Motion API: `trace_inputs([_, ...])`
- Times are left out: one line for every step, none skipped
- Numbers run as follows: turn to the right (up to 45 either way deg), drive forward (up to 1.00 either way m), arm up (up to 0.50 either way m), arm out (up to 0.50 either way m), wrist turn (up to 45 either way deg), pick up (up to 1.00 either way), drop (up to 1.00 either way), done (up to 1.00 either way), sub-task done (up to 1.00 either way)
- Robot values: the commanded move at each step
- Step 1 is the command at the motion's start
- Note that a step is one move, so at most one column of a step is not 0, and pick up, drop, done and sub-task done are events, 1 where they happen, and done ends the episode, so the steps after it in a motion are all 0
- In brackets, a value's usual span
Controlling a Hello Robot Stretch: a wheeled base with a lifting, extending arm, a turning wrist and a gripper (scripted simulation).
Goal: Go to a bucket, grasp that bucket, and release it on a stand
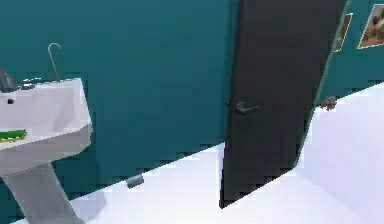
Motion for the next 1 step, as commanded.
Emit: trace_inputs([45.0, 0.0, 0.0, 0.0, 0.0, 0.0, 0.0, 0.0, 0.0])
